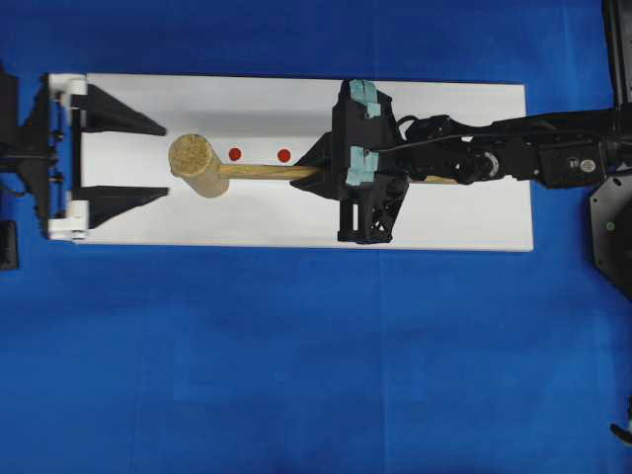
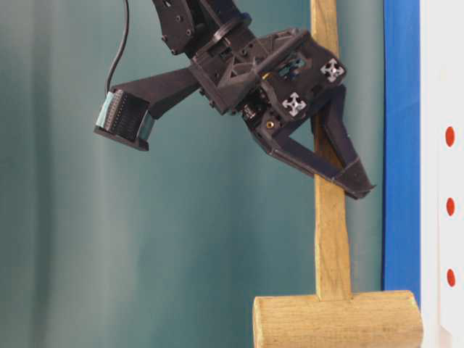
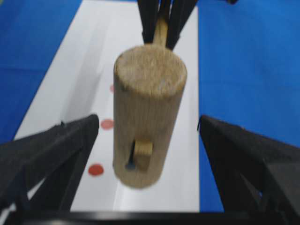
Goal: Hit the mark with a hammer.
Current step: 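Move the left gripper to the mallet head and grasp it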
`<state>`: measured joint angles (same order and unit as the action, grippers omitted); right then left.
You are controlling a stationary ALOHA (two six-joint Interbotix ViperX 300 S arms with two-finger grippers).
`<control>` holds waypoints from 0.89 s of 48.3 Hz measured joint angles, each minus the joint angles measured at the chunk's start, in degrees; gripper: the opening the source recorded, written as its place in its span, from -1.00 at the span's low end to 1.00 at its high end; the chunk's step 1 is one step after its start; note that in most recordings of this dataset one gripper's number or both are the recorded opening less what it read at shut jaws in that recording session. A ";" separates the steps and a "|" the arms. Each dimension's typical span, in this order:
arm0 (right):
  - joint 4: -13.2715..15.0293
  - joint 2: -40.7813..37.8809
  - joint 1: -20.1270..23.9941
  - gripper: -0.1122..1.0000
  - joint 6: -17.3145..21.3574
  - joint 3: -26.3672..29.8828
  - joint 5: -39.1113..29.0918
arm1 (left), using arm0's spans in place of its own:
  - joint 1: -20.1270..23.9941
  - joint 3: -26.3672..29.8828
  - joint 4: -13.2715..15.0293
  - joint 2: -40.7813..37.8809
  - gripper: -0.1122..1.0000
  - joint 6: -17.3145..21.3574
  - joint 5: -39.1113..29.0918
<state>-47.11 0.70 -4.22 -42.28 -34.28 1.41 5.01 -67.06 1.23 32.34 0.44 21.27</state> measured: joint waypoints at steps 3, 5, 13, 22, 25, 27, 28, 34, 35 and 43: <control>0.00 0.00 -0.09 -0.76 0.00 0.00 0.00 | 0.00 1.58 0.00 -2.81 0.86 0.00 1.05; 0.00 0.00 0.00 -0.76 0.00 0.00 0.09 | 0.00 2.64 0.00 -4.66 0.86 0.00 1.49; 0.00 0.00 0.00 -0.76 0.00 0.00 0.00 | 0.00 6.77 0.09 -10.37 0.86 0.00 1.49; 0.18 0.00 0.00 -0.76 0.00 -0.09 0.00 | 0.00 8.70 0.00 -12.92 0.84 0.00 -0.70; 0.35 0.00 0.00 -0.76 0.00 -0.09 0.09 | 0.00 8.70 0.00 -12.92 0.84 0.09 -1.05; 0.44 0.00 0.00 -0.76 0.00 0.00 0.09 | 0.00 8.70 0.09 -12.92 0.84 0.09 -1.23; 0.53 0.00 0.00 -0.76 0.00 0.00 0.00 | 0.00 8.70 0.00 -12.92 0.83 0.00 -1.32; 0.79 0.00 0.00 -0.76 0.00 0.00 0.09 | 0.00 8.79 0.00 -12.92 0.63 0.00 -1.49; 0.79 0.00 0.00 -0.76 0.00 0.00 0.00 | 0.00 8.70 0.00 -12.92 0.56 0.09 -1.49; 0.88 0.00 0.00 -0.76 0.09 -0.09 0.00 | 0.18 8.70 0.00 -12.92 0.03 0.79 -1.58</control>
<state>-46.23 0.70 -4.22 -42.19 -34.37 1.41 5.19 -58.36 1.23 19.42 1.23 19.69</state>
